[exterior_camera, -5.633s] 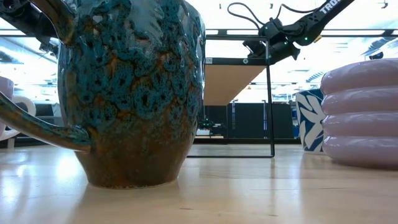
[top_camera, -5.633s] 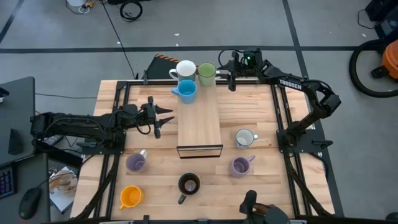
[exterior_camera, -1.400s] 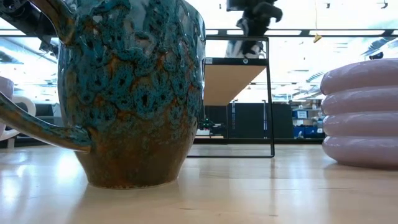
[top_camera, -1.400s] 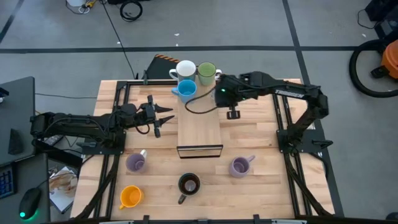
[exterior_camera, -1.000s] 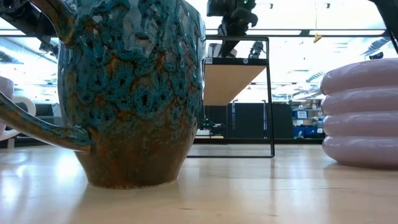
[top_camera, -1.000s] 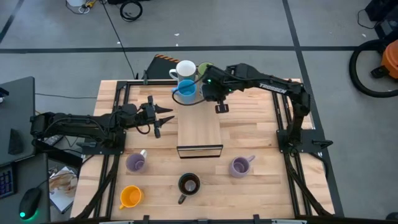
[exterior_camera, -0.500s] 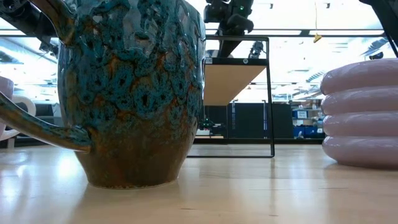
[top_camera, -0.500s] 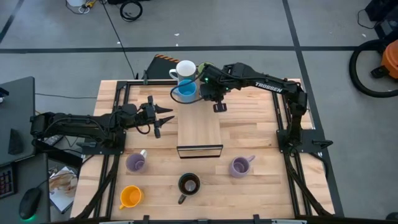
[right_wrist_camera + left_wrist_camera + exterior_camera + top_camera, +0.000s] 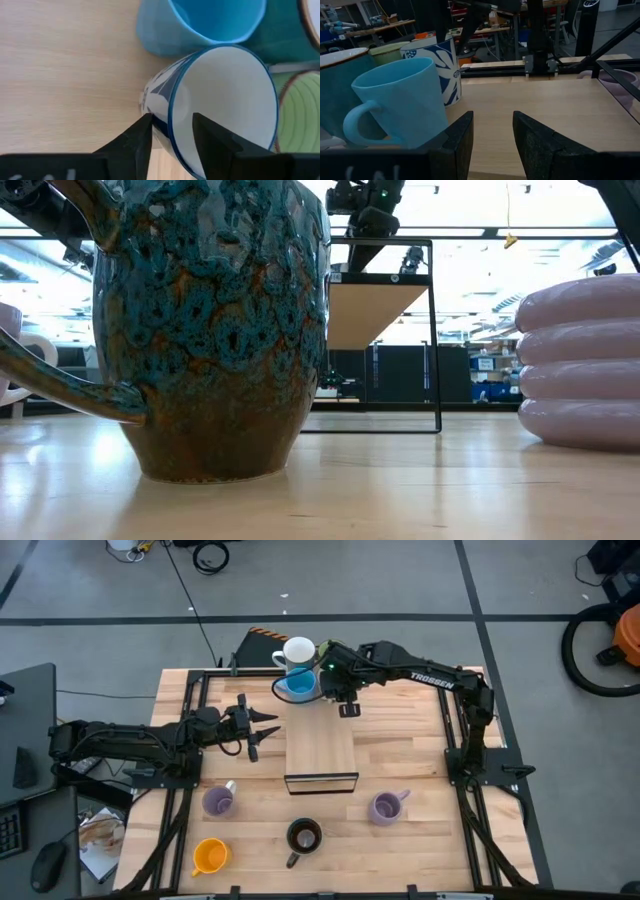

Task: Place coffee mugs
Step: Put the blue patterned mug on the shelf, then put the left purple mug on the shelf

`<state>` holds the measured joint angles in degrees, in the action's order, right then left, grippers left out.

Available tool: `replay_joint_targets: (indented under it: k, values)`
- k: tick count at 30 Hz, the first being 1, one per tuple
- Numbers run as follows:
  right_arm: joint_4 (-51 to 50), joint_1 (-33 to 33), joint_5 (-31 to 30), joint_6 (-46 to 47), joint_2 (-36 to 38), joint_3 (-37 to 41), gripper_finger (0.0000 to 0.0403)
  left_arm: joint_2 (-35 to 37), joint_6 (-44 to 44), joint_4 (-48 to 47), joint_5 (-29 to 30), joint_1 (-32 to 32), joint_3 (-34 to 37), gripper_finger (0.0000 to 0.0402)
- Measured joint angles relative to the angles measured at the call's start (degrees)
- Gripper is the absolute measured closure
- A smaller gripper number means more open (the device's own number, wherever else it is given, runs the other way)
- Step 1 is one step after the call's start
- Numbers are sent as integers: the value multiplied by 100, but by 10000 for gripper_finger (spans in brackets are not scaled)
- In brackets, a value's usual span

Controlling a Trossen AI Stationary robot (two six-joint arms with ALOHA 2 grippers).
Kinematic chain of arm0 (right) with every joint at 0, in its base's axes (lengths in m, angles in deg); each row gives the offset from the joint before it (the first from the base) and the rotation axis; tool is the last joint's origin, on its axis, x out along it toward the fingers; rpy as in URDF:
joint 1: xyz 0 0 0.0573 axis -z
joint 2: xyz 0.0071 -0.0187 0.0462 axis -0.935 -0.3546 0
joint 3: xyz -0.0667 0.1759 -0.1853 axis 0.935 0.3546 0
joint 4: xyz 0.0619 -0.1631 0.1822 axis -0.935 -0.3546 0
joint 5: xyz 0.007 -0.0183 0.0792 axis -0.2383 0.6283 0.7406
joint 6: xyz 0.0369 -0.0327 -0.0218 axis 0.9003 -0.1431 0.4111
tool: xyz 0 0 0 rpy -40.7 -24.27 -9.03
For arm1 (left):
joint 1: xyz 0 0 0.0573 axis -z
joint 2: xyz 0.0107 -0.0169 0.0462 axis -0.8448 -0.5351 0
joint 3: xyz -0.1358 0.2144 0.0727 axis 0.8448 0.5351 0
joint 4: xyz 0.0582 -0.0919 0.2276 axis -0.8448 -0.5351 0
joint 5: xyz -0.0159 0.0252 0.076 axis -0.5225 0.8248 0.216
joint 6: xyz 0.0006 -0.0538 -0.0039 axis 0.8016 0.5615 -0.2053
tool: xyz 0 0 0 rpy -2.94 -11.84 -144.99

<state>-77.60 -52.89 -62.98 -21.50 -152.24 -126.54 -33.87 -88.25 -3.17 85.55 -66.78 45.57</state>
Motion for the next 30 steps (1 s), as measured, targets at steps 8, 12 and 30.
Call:
replay_joint_targets:
  k: [8, 12, 30]
  values:
    - [191, -220, -314, 336, 2, 0, 230, 0, 0, 0, 0, 0, 0, 258]
    - [250, -330, -617, 344, 9, 0, 224, 0, 0, 0, 0, 0, 0, 258]
    - [-290, -824, -540, 1209, 946, 36, 221, 0, 101, -461, 0, 0, 2, 258]
